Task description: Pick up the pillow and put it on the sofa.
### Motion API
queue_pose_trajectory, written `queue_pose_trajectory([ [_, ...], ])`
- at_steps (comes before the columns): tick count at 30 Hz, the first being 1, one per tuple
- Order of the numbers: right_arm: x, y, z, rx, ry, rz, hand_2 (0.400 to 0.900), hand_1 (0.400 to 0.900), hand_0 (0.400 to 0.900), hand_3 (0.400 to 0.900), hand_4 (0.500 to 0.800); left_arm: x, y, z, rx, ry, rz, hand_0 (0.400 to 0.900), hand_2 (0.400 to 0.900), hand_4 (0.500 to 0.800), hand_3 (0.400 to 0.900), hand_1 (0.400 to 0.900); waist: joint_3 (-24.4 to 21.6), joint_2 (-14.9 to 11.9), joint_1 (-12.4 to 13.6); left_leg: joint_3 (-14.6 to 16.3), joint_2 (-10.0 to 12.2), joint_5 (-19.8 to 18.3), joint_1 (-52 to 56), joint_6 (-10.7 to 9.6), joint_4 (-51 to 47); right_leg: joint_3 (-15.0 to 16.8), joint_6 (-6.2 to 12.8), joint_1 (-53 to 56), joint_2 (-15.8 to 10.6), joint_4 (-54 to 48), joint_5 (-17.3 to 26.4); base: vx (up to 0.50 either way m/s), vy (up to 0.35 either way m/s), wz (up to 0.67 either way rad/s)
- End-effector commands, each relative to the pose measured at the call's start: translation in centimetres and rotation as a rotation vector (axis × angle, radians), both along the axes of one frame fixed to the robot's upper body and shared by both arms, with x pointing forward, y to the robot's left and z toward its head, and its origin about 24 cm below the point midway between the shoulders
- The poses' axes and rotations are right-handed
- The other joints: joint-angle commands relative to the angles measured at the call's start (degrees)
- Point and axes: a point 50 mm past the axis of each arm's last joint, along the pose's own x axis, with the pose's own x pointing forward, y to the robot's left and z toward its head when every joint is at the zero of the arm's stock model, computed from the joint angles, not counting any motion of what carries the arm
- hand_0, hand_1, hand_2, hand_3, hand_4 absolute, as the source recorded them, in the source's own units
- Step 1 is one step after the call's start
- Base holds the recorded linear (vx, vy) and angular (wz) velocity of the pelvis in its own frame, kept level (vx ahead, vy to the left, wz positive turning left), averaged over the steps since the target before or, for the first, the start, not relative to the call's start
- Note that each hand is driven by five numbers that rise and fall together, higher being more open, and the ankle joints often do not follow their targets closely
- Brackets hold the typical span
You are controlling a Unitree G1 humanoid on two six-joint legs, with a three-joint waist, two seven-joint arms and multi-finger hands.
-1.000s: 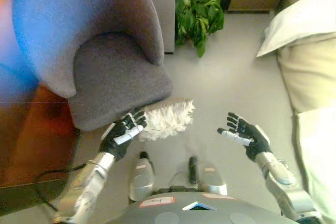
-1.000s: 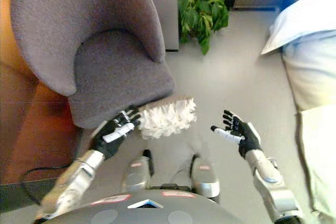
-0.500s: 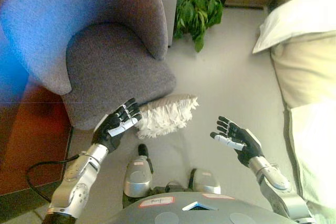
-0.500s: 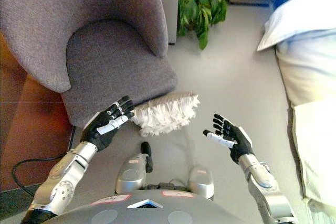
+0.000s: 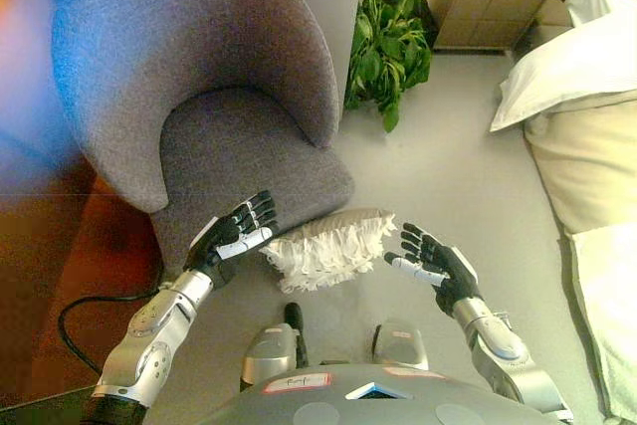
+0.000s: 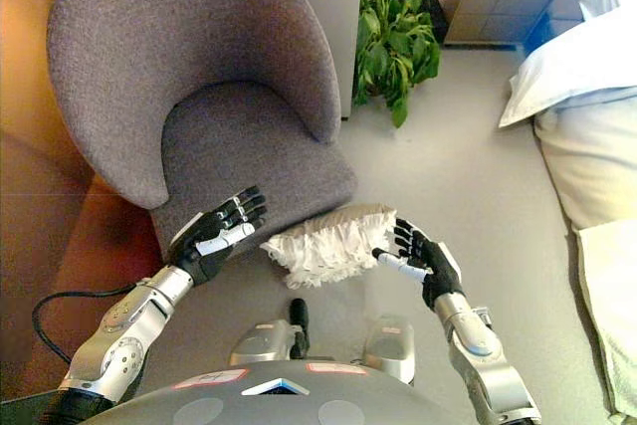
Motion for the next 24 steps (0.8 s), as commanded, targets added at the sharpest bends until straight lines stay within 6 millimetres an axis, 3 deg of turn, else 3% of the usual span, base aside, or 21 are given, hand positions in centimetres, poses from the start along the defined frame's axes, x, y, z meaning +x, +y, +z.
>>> queue_pose_trajectory([
  [1, 2.5, -1.2, 3.2, -0.074, -0.223, 0.023, 0.9, 0.9, 0.9, 0.9, 0.8, 1.4, 0.2, 3.2, 0.0, -0.177, -0.007, 0.9, 0.9, 0.8, 0.9, 0.9, 0.55, -2.53, -2.21, -0.82, -0.35, -4.23, 4.21, -2.17, -0.26, 1.76, 4.37, -0.37, -3.39, -13.63, 16.77, 0.2, -0.227, 0.4],
  [4, 2.9, -2.3, 4.2, -0.229, -0.271, 0.045, 0.9, 0.9, 0.9, 0.9, 0.8, 1.3, 0.0, 3.4, -0.02, -0.17, -0.026, 0.9, 0.9, 0.8, 0.9, 0.9, 0.91, -3.0, -3.44, -1.37, 0.38, -6.31, 5.86, -2.84, 0.08, 4.09, 5.89, -0.04, -4.22, -19.77, 19.74, 0.21, -0.175, 0.6],
  [14, 6.0, -5.1, 7.2, -0.831, -0.4, 0.18, 0.9, 0.9, 0.9, 0.9, 0.8, 2.0, 0.1, 3.1, -0.056, -0.14, -0.027, 0.9, 0.9, 0.8, 0.9, 0.9, 2.77, -3.03, -3.15, -2.24, 7.16, -6.68, 7.11, -5.05, 2.57, 2.21, 5.43, -0.19, -0.99, -15.11, 11.96, 0.1, -0.148, 0.4],
  [17, 6.9, -5.7, 7.7, -0.972, -0.434, 0.191, 0.9, 0.9, 0.9, 0.9, 0.8, 2.7, 0.3, 3.7, -0.045, -0.176, -0.052, 0.9, 0.9, 0.8, 0.9, 0.9, 4.63, -2.76, -3.18, -2.55, 8.13, -5.94, 6.31, -5.43, 2.07, 2.21, 5.73, -3.12, -0.84, -12.61, 12.49, -0.03, -0.145, 0.45],
  [21, 7.7, -7.3, 8.9, -1.148, -0.465, 0.149, 0.9, 0.9, 0.9, 0.9, 0.8, 3.9, -0.2, 5.0, -0.045, -0.231, -0.149, 0.9, 0.9, 0.8, 0.9, 0.9, 7.33, -2.1, -4.31, 1.27, 10.19, -4.52, 4.93, -6.06, 1.41, -0.18, 5.97, -7.14, -2.7, -9.69, 12.95, -0.1, -0.13, 0.86],
  [24, 8.7, -7.5, 10.4, -1.278, -0.509, 0.181, 0.9, 0.9, 0.9, 0.9, 0.8, 4.5, -0.6, 5.8, -0.049, -0.268, -0.162, 0.9, 0.9, 0.8, 0.9, 0.9, 9.69, -1.47, -4.35, 0.12, 10.96, -5.26, 2.53, -5.9, 3.51, 0.32, 6.17, -12.24, -4.28, -5.65, 13.06, -0.1, -0.082, 0.36],
])
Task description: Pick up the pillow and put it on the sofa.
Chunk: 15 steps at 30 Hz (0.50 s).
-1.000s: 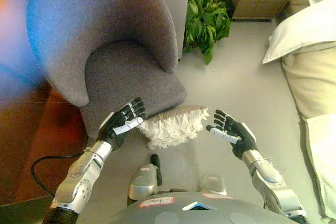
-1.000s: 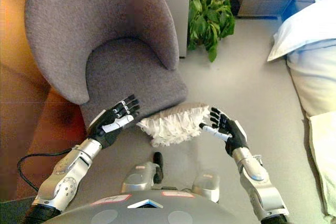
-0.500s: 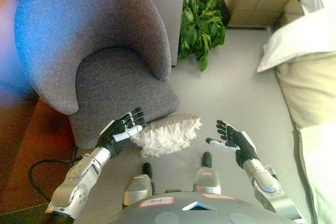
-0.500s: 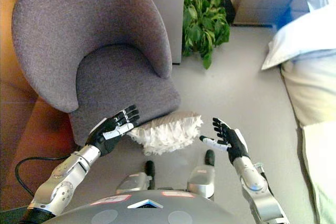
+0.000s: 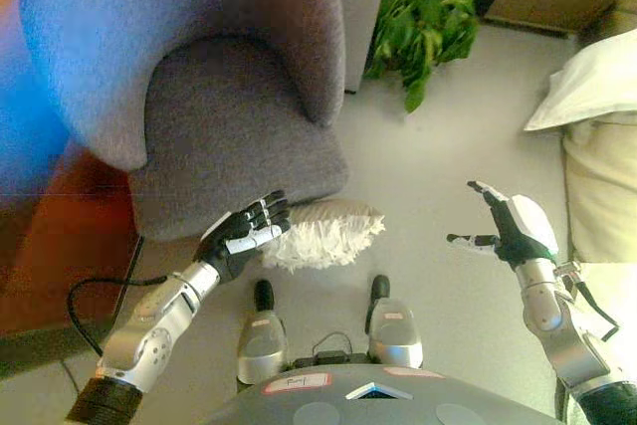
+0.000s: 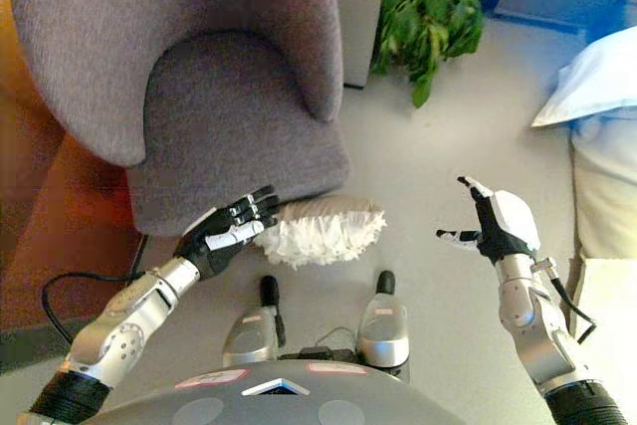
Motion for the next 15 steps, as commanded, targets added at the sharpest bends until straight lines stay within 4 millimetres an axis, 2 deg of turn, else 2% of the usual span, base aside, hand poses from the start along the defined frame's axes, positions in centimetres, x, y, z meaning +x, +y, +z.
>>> queue_pose_trajectory([
  [1, 3.4, 0.1, 5.0, -0.197, -0.254, 0.079, 0.9, 0.9, 0.9, 0.9, 0.8, 2.0, -0.1, 4.5, -0.053, -0.236, -0.04, 0.9, 0.9, 0.8, 0.9, 0.9, 1.38, 0.13, 0.94, 1.16, 3.36, -7.26, 5.61, 1.28, 4.39, 2.76, 2.95, -12.98, -3.03, 2.97, 9.95, -0.05, -0.041, 0.11],
  [3, 3.9, 0.0, 5.7, -0.232, -0.271, 0.096, 0.9, 0.9, 0.9, 0.9, 0.8, 2.1, -0.1, 4.8, -0.059, -0.252, -0.043, 0.9, 0.9, 0.8, 0.9, 0.9, 2.36, 0.38, 1.1, 0.64, 3.7, -7.74, 4.33, 1.3, 5.99, 3.14, 2.81, -14.53, -3.18, 4.31, 9.53, -0.1, -0.056, 0.09],
  [5, 5.8, 0.0, 8.6, -0.306, -0.367, 0.144, 0.9, 0.9, 0.9, 0.9, 0.8, 2.6, -0.2, 6.2, -0.093, -0.338, -0.047, 0.9, 0.9, 0.8, 0.9, 0.9, 6.08, 1.5, 1.56, -1.02, 4.58, -9.69, -2.08, 1.34, 12.98, 4.48, 1.94, -20.4, -3.11, 9.38, 7.26, -0.26, -0.11, 0.17],
  [8, 7.2, 0.5, 10.8, -0.318, -0.436, 0.188, 0.9, 0.9, 0.9, 0.9, 0.8, 3.4, -0.5, 7.7, -0.106, -0.419, -0.053, 0.9, 0.9, 0.8, 0.9, 0.9, 8.91, 1.8, 2.08, -2.3, 4.42, -10.97, -8.92, 1.52, 19.59, 4.78, 1.11, -24.01, -2.81, 13.77, 4.41, -0.21, -0.088, 0.12],
  [11, 8.5, 1.4, 12.7, -0.315, -0.491, 0.232, 0.9, 0.9, 0.9, 0.9, 0.8, 4.5, -1.0, 9.3, -0.129, -0.498, -0.053, 0.9, 0.9, 0.8, 0.9, 0.9, 11.37, 1.75, 2.62, -3.63, 4.4, -12.12, -16.23, 1.31, 26.04, 5.06, 0.17, -28.18, -2.65, 18.72, 1.94, -0.18, -0.068, 0.08],
  [15, 10.0, 2.3, 14.5, -0.309, -0.546, 0.263, 0.9, 0.9, 0.9, 0.9, 0.8, 5.2, -1.7, 10.3, -0.106, -0.558, -0.091, 0.9, 0.9, 0.8, 0.9, 0.9, 13.41, 1.77, 3.57, -4.82, 4.26, -14.96, -25.37, 0.87, 35.3, 5.29, -0.78, -33.15, -2.52, 25.75, -1.47, -0.13, -0.054, 0.03],
])
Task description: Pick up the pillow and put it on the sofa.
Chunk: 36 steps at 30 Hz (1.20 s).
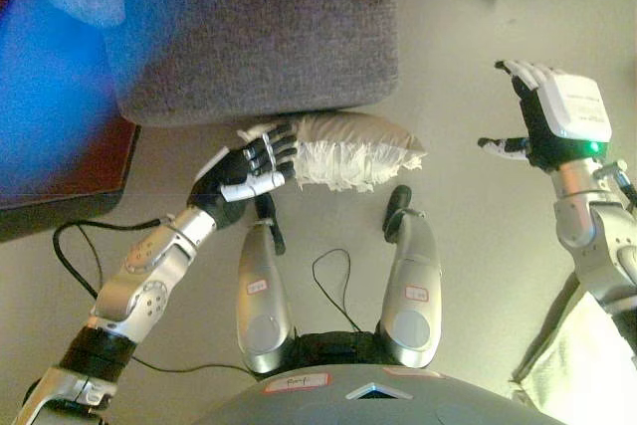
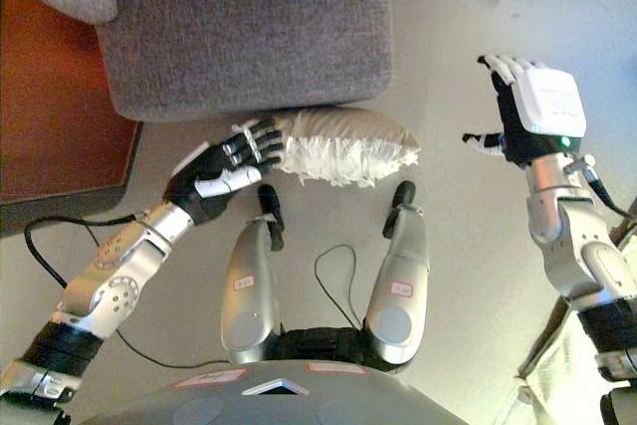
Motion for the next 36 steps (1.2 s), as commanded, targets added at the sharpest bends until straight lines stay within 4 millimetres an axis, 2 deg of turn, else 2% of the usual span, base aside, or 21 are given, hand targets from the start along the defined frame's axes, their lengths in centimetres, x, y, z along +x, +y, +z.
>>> queue_pose_trajectory([
  [1, 1.5, 1.1, 3.6, -0.011, -0.163, 0.078, 0.9, 0.9, 0.9, 0.9, 0.8, -0.3, -0.8, 3.4, -0.064, -0.193, -0.04, 0.9, 0.9, 0.8, 0.9, 0.9, 0.41, -0.95, 1.54, -0.06, 0.66, -7.42, 2.04, 6.14, 6.03, 3.55, 1.36, -6.58, -0.12, 2.95, 5.24, -0.08, -0.044, -0.01],
  [7, 2.6, 2.5, 5.0, 0.035, -0.185, 0.153, 0.9, 0.9, 0.9, 0.9, 0.8, -0.1, -0.8, 3.6, -0.08, -0.185, -0.044, 0.9, 0.9, 0.8, 0.9, 0.9, 0.53, -1.17, 2.89, -2.15, 0.83, -11.73, -10.11, 6.21, 21.0, 3.93, 0.13, -12.64, -0.14, 11.55, 1.11, -0.06, -0.035, -0.03],
  [13, 3.3, 4.3, 5.6, 0.077, -0.11, 0.265, 0.9, 0.9, 0.9, 0.9, 0.8, 0.0, -0.8, 3.9, -0.087, -0.197, -0.049, 0.9, 0.9, 0.8, 0.9, 0.9, 0.53, -1.03, 3.76, -3.77, 0.64, -14.44, -18.2, 6.47, 31.96, 4.19, -0.62, -18.55, -0.4, 18.47, -1.56, -0.02, -0.018, -0.02],
  [14, 3.5, 4.6, 5.4, 0.089, -0.079, 0.29, 0.9, 0.9, 0.9, 0.9, 0.8, 0.1, -0.8, 3.9, -0.095, -0.192, -0.044, 0.9, 0.9, 0.8, 0.9, 0.9, 0.53, -0.79, 4.05, -4.22, 0.82, -16.91, -18.82, 6.24, 34.72, 4.63, -0.08, -19.35, -0.73, 21.11, -3.62, 0.06, -0.006, -0.03],
  [21, 4.1, 5.9, 5.2, 0.201, 0.074, 0.38, 0.9, 0.9, 0.9, 0.9, 0.8, 0.1, -0.2, 4.6, -0.104, -0.212, -0.027, 0.9, 0.9, 0.8, 0.9, 0.9, 0.53, -0.24, 4.82, -5.84, 0.89, -19.05, -24.96, 6.6, 42.72, 5.99, -0.61, -25.32, -1.07, 28.06, -6.11, 0.01, 0.0, -0.01],
  [27, 4.8, 7.0, 5.2, 0.259, 0.114, 0.413, 0.9, 0.9, 0.9, 0.9, 0.8, 0.4, -0.3, 5.2, -0.113, -0.238, -0.008, 0.9, 0.9, 0.8, 0.9, 0.9, 0.53, 0.04, 5.17, -7.32, 0.9, -21.33, -29.12, 6.67, 49.53, 7.66, -1.07, -29.54, -0.99, 34.94, -9.61, 0.0, 0.0, -0.01],
  [36, 5.6, 7.8, 6.1, 0.238, 0.058, 0.415, 0.9, 0.9, 0.9, 0.9, 0.8, 0.6, -0.9, 5.8, -0.116, -0.268, -0.009, 0.9, 0.9, 0.8, 0.9, 0.9, 0.53, 0.64, 6.01, -9.96, 0.83, -23.95, -35.16, 7.06, 59.19, 10.79, -1.36, -37.7, -0.28, 47.46, -14.09, 0.01, 0.018, -0.02],
])
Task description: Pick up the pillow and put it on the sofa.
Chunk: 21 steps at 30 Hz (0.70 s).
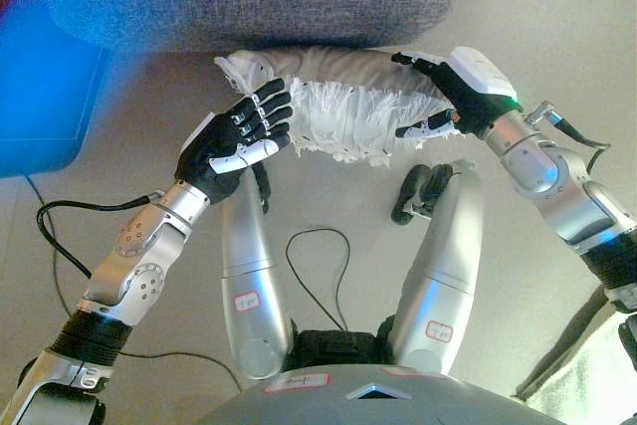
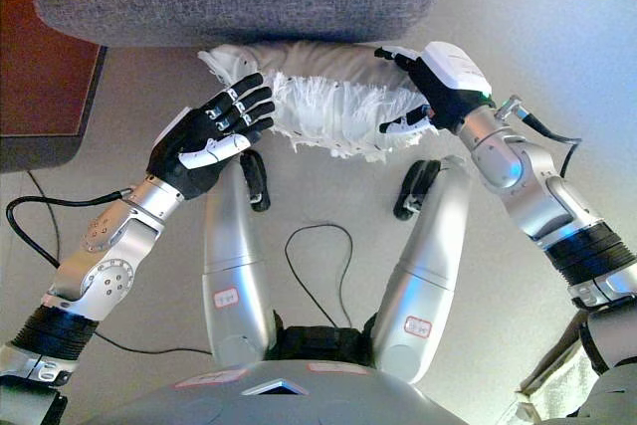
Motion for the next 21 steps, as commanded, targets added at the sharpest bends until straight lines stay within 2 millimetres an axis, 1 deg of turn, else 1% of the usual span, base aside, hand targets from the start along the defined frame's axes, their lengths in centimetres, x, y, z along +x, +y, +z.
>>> queue_pose_trajectory([
  [1, 1.2, 1.3, 4.8, 0.019, -0.225, 0.042, 0.9, 0.9, 0.9, 0.9, 0.8, 0.3, -1.2, 4.1, -0.09, -0.213, -0.039, 0.9, 0.9, 0.8, 0.9, 0.9, -0.01, 0.92, 1.66, 0.36, 0.23, -8.81, 1.12, 7.42, 11.93, -0.82, 0.11, -1.46, 0.34, 2.88, -0.08, 0.0, 0.0, 0.0],
  [6, 1.7, 1.0, 5.8, -0.069, -0.357, -0.025, 0.9, 0.9, 0.9, 0.9, 0.8, 0.3, -1.5, 4.1, -0.092, -0.202, -0.047, 0.9, 0.9, 0.8, 0.9, 0.9, -0.01, 1.25, 2.12, -1.35, 0.24, -9.96, -2.79, 7.56, 18.29, 1.01, 0.13, -6.46, 0.47, 10.17, -1.67, 0.02, 0.027, 0.01],
  [11, 2.2, 0.9, 5.4, -0.096, -0.285, -0.053, 0.9, 0.9, 0.9, 0.9, 0.8, 0.1, -1.7, 4.1, -0.094, -0.189, -0.063, 0.9, 0.9, 0.8, 0.9, 0.9, -0.01, 1.62, 2.51, -2.45, 0.13, -10.43, -5.41, 7.57, 21.84, 2.13, 0.17, -9.58, 0.44, 13.9, -2.14, 0.01, 0.021, 0.02],
  [14, 2.5, 0.9, 5.3, -0.071, -0.242, -0.066, 0.9, 0.9, 0.9, 0.9, 0.8, 0.0, -1.7, 4.1, -0.092, -0.177, -0.074, 0.9, 0.9, 0.8, 0.9, 0.9, -0.01, 1.82, 2.83, -2.87, 0.02, -10.61, -6.02, 7.4, 23.2, 2.62, 0.22, -9.85, 0.14, 14.74, -2.12, 0.02, 0.013, 0.07],
  [19, 2.9, 0.9, 4.8, -0.105, -0.162, -0.091, 0.9, 0.9, 0.9, 0.9, 0.8, 0.0, -1.8, 3.9, -0.091, -0.156, -0.08, 0.9, 0.9, 0.8, 0.9, 0.9, -0.01, 1.97, 3.18, -3.79, 0.62, -10.78, -6.55, 7.12, 25.13, 3.58, 0.16, -9.94, -0.54, 16.6, -2.35, 0.03, -0.002, 0.06],
  [20, 3.0, 0.8, 4.6, -0.102, -0.126, -0.104, 0.4, 0.4, 0.4, 0.4, 0.5, -0.1, -1.9, 3.8, -0.088, -0.149, -0.088, 0.9, 0.9, 0.8, 0.9, 0.9, -0.01, 2.03, 3.28, -4.08, 0.78, -10.86, -6.56, 6.97, 25.53, 3.89, 0.16, -9.92, -0.76, 16.84, -2.34, 0.04, 0.005, 0.05],
  [21, 3.1, 0.9, 4.6, -0.1, -0.12, -0.109, 0.4, 0.4, 0.4, 0.4, 0.5, -0.1, -1.9, 3.7, -0.083, -0.146, -0.095, 0.9, 0.9, 0.8, 0.9, 0.9, -0.01, 2.13, 3.37, -4.24, 0.77, -10.87, -6.59, 6.88, 25.88, 4.03, 0.17, -9.96, -0.87, 17.05, -2.37, 0.04, 0.012, 0.05],
])
